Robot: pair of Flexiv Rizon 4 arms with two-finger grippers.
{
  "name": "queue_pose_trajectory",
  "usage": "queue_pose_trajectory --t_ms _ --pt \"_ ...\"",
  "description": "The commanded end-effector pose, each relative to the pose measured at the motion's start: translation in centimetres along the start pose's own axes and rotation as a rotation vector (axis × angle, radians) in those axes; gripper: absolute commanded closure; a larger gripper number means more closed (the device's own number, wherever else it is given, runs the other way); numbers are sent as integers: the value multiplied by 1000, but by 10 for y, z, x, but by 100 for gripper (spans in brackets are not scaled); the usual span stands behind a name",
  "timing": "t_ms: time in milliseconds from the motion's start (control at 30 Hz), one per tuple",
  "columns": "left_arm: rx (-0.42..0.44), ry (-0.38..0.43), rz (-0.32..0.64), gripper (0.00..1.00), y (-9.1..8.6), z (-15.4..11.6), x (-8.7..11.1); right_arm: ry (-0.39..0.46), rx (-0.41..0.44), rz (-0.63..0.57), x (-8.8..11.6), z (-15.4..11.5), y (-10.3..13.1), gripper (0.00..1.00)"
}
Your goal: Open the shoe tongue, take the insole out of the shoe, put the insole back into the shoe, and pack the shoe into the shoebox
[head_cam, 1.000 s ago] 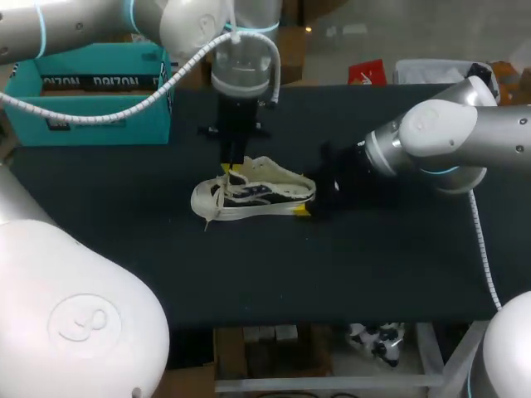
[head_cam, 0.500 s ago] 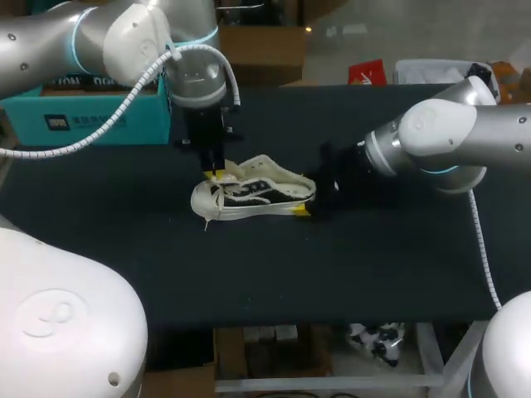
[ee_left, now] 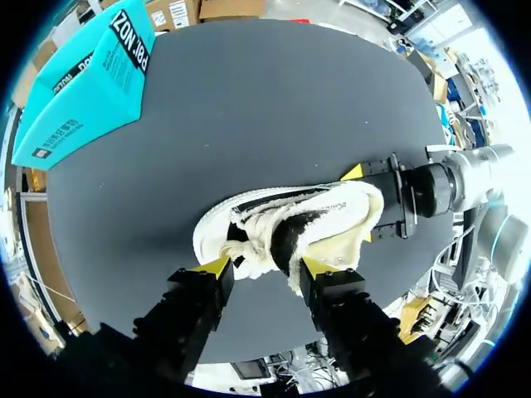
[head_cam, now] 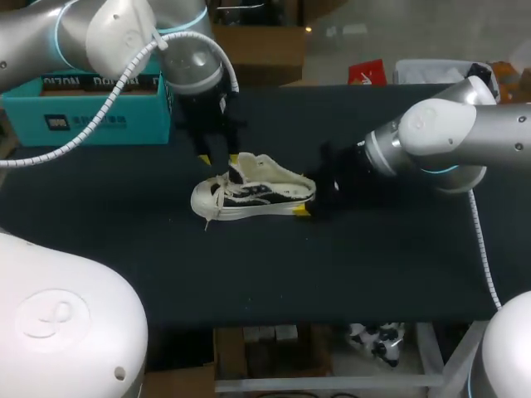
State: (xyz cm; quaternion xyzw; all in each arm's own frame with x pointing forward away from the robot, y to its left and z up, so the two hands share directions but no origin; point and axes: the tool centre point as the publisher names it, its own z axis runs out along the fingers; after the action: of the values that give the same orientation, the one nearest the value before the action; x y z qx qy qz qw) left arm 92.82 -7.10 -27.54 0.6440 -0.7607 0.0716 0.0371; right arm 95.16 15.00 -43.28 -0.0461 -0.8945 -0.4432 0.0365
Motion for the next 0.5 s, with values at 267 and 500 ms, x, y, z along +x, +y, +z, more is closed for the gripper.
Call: queue_pose_trajectory --t_ms 267,500 --pt "-41 56 797 100 0 -55 42 0 -3 0 -6 10 -9 100" --pt "-245 123 1085 100 -14 -55 49 0 -3 0 -6 10 -9 100"
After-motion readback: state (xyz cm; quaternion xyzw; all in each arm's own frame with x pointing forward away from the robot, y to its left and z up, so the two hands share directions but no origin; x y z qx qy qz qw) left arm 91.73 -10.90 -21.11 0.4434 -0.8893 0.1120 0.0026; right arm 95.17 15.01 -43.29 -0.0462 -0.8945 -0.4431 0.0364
